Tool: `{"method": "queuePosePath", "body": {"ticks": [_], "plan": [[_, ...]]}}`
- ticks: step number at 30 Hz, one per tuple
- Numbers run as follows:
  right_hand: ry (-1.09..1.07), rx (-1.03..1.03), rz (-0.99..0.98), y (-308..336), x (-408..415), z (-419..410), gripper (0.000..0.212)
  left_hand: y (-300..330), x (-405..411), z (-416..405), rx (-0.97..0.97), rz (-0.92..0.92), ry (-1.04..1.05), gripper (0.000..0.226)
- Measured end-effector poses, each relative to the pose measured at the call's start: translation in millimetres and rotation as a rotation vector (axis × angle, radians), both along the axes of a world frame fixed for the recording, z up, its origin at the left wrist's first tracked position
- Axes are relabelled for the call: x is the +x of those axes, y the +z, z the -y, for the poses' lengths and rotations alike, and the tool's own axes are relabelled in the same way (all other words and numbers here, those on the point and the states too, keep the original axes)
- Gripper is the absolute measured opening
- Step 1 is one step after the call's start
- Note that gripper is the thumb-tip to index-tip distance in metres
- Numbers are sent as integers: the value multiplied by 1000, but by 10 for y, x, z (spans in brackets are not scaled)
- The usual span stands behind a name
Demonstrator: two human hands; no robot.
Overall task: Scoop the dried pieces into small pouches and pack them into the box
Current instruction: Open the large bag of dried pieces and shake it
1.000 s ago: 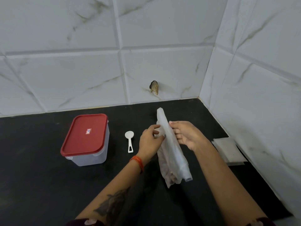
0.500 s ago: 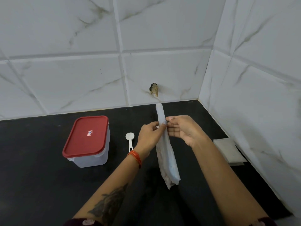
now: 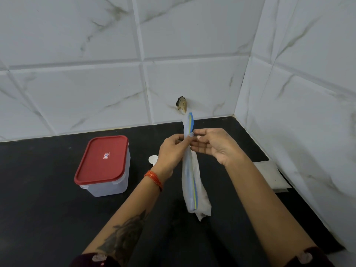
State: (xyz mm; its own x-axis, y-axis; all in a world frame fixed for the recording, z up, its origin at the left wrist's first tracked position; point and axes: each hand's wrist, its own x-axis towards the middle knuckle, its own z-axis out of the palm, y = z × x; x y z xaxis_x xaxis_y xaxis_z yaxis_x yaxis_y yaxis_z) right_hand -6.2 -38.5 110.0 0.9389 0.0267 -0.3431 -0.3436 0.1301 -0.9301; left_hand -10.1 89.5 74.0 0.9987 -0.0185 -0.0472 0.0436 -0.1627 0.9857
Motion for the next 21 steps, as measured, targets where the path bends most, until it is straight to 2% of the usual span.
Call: {"method": "queuePosePath", "body": {"ticks": [5, 8, 11, 15, 18, 21], "plan": [[7, -109, 2, 60, 30, -47, 27, 66, 22, -30, -61, -12, 24, 31], [43, -52, 30, 111, 46, -42, 25, 106, 42, -62, -28, -6, 56, 23], [38, 17, 59, 166, 70, -51, 22, 174, 54, -88, -65, -15, 29, 25], [18, 1, 104, 218, 119, -95, 22, 270, 42, -115, -103, -12, -62, 28], [-20, -130, 136, 201, 156, -124, 21, 302, 44, -127, -107, -15, -80, 20], [-74, -438, 208, 142, 209, -116, 17, 330, 38, -120, -138, -66, -88, 16]]}}
